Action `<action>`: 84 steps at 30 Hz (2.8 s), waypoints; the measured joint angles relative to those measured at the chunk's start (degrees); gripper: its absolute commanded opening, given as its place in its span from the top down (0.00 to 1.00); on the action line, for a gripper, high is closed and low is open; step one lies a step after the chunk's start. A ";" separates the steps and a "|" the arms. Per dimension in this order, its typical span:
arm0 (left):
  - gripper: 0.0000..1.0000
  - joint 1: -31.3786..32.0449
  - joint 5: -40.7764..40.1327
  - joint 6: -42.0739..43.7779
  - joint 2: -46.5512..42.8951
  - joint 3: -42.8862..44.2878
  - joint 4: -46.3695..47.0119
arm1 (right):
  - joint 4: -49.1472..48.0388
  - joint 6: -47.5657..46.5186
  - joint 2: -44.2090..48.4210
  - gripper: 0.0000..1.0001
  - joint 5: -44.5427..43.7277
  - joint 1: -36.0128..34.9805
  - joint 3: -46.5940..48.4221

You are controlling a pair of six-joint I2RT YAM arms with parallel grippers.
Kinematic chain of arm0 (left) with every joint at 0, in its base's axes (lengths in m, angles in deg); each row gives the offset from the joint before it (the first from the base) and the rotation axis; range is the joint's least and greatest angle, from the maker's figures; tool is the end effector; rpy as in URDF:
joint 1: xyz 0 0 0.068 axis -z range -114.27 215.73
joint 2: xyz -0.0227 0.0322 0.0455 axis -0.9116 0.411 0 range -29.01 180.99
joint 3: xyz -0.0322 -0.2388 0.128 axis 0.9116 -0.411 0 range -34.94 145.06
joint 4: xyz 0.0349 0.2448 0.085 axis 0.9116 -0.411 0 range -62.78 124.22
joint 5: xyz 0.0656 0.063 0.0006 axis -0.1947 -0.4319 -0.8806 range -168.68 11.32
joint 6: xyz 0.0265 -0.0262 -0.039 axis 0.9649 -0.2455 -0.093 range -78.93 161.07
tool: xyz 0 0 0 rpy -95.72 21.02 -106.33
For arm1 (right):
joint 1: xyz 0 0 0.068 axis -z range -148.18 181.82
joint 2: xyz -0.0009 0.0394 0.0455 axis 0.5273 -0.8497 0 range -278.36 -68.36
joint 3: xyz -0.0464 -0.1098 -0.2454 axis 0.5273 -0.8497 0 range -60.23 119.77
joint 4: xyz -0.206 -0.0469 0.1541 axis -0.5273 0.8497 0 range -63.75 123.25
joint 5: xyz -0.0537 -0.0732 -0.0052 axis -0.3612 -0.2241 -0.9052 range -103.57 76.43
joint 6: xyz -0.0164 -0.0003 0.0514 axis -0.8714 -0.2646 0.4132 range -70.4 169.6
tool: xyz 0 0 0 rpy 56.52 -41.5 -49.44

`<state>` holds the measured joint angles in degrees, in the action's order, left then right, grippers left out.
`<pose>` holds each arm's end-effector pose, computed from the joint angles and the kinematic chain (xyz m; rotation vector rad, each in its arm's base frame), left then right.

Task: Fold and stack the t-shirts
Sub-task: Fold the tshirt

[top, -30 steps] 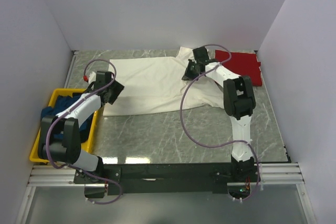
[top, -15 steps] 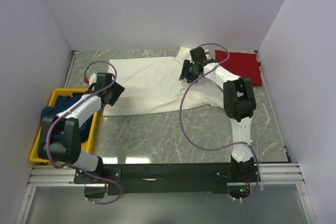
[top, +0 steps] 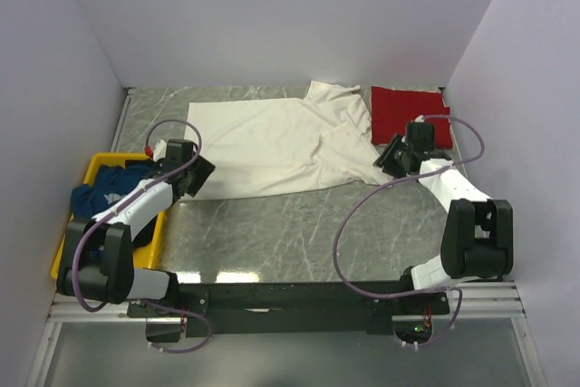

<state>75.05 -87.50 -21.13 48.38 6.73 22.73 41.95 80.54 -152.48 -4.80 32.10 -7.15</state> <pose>0.2678 -0.0383 0.1967 -1.1430 2.1340 -0.4027 0.3087 0.0040 0.2216 0.5797 2.3481 0.4322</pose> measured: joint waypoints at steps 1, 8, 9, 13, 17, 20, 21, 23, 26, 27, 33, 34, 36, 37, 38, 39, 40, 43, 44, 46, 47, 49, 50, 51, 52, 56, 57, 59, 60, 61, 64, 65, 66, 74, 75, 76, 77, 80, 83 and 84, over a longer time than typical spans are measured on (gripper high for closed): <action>0.36 0.20 0.00 0.02 -0.11 -0.24 0.00 | -0.11 -0.02 0.00 0.59 -0.04 0.26 -1.25; 0.37 0.63 0.00 0.02 -1.22 -1.73 -0.02 | -1.40 -0.52 -2.54 0.59 -0.68 1.22 -5.64; 0.37 0.63 0.00 0.02 -1.42 -1.90 0.00 | -1.70 -0.59 -3.02 0.59 -1.03 1.22 -5.64; 0.37 0.63 0.00 0.02 -1.90 -2.51 0.13 | -2.01 -0.66 -3.37 0.57 -2.89 1.27 -5.64; 0.37 0.63 0.02 0.02 -1.92 -3.19 0.07 | -2.23 -0.81 -2.54 0.57 -5.35 1.29 -5.84; 0.37 0.63 0.02 0.02 -1.92 -3.32 0.13 | -2.34 -0.85 -1.11 0.57 -7.26 1.36 -6.21; 0.37 0.63 0.02 0.02 -1.92 -3.32 0.15 | -2.36 -0.87 -0.90 0.57 -7.65 1.40 -6.25; 0.37 0.63 0.02 0.02 -1.90 -3.32 0.37 | -2.43 -1.05 -0.92 0.57 -8.00 1.49 -6.25; 0.37 0.63 0.02 0.02 -1.70 -3.32 0.87 | -2.64 -1.07 -1.38 0.57 -8.11 1.49 -6.27; 0.37 0.63 0.02 0.00 -1.55 -3.32 1.01 | -2.75 -1.05 -1.66 0.57 -8.09 1.49 -6.27; 0.37 0.63 0.02 0.02 0.17 -3.32 1.38 | -3.04 -1.03 -4.87 0.70 -7.61 1.49 -6.25; 0.38 0.63 0.02 0.02 0.46 -3.32 1.36 | -2.99 -1.18 -5.18 0.76 -7.48 1.49 -6.25; 0.37 0.63 0.00 0.02 0.81 -3.32 1.38 | -2.43 -1.07 -5.40 0.89 -7.21 1.49 -5.79; 0.38 0.63 -0.02 0.00 1.03 -3.32 1.38 | -2.08 -1.09 -5.42 0.91 -7.21 1.49 -5.35; 0.38 0.63 -0.02 0.00 1.27 -3.32 1.38 | -1.36 -1.14 -5.42 0.93 -7.23 1.49 -4.44; 0.38 0.63 -0.04 0.00 1.53 -3.32 1.36 | -0.72 -1.27 -5.42 0.95 -7.26 1.49 -3.45; 0.38 0.63 -0.07 -0.02 1.75 -3.32 1.36 | 0.13 -1.57 -5.42 0.96 -7.32 1.49 -2.21; 0.38 0.63 -0.37 -0.22 2.78 -3.32 1.38 | 4.22 -2.89 -5.42 1.00 -8.46 1.49 2.86; 0.38 0.63 -0.50 -0.28 3.10 -3.32 1.38 | 5.42 -3.41 -5.42 1.00 -9.05 1.49 4.63; 0.38 0.63 -0.74 -0.48 3.85 -3.30 1.40 | 8.20 -4.59 -5.73 1.00 -10.36 1.49 8.35; 0.38 0.63 -0.92 -0.50 4.15 -3.30 1.40 | 9.55 -5.18 -6.05 1.00 -11.08 1.49 10.34; 0.38 0.63 -1.14 -0.61 4.85 -3.23 1.42 | 11.85 -6.14 -7.15 1.00 -12.48 1.49 13.81; 0.39 0.63 -1.14 -0.63 4.98 -2.97 1.38 | 12.46 -6.47 -8.17 1.00 -12.85 1.49 14.84; 0.39 0.63 -1.16 -0.63 5.22 -2.62 1.38 | 13.31 -6.73 -9.25 1.00 -13.35 1.49 15.89; 0.38 0.63 -1.16 -0.63 5.55 -2.19 1.38 | 14.38 -7.02 -10.71 0.99 -13.86 1.49 16.94; 0.38 0.63 -1.40 -0.61 6.29 -1.22 1.27 | 16.50 -7.76 -15.65 0.89 -14.36 1.49 18.91; 0.38 0.63 -1.46 -0.61 6.36 -1.07 1.22 | 16.96 -7.96 -16.96 0.86 -14.40 1.49 19.39; 0.38 0.63 -1.53 -0.61 6.38 -0.76 1.11 | 17.38 -8.15 -19.63 0.77 -14.47 1.49 20.31; 0.38 0.63 -1.53 -0.59 6.38 -0.66 1.07 | 17.44 -8.22 -20.55 0.74 -14.58 1.49 20.57; 0.38 0.63 -1.53 -0.61 6.38 -0.52 0.98 | 17.42 -8.31 -21.53 0.68 -14.75 1.49 20.76; 0.38 0.63 -1.53 -0.59 6.29 -0.42 0.72 | 17.77 -8.37 -22.88 0.57 -15.23 1.49 20.74; 0.38 0.63 -1.53 -0.59 6.21 -0.39 0.59 | 17.75 -8.31 -22.88 0.55 -15.47 1.49 20.65; 0.38 0.63 -1.53 -0.59 5.97 -0.39 0.35 | 17.68 -8.22 -22.73 0.54 -15.74 1.49 20.55; 0.38 0.63 -1.86 -0.46 1.55 -0.39 -0.66 | 16.52 -6.67 -14.12 0.50 -17.14 2.56 14.23; 0.38 0.63 -2.03 -0.46 0.85 -0.39 -0.76 | 16.02 -6.29 -11.76 0.50 -16.79 2.95 12.74; 0.38 0.63 -2.19 -0.46 0.17 -0.42 -0.83 | 15.56 -6.03 -9.51 0.50 -16.35 3.30 11.39; 0.38 0.63 -2.38 -0.46 -0.52 -0.52 -0.83 | 14.62 -5.62 -7.13 0.49 -15.89 3.67 9.86; 0.39 0.63 -2.69 -0.46 -2.16 -1.14 -0.85 | 11.45 -4.55 -1.81 0.47 -13.29 4.70 5.35; 0.39 0.63 -2.71 -0.55 -3.43 -2.34 -0.92 | 6.27 -2.97 0.37 0.46 -7.48 5.75 -0.48; 0.39 0.63 -2.75 -0.61 -3.76 -2.78 -0.96 | 4.31 -2.27 0.39 0.46 -5.38 6.03 -2.86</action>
<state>75.69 -90.26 -21.74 44.62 3.95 21.77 46.26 78.27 -152.09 -10.17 38.13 -10.02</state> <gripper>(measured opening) 0.611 0.535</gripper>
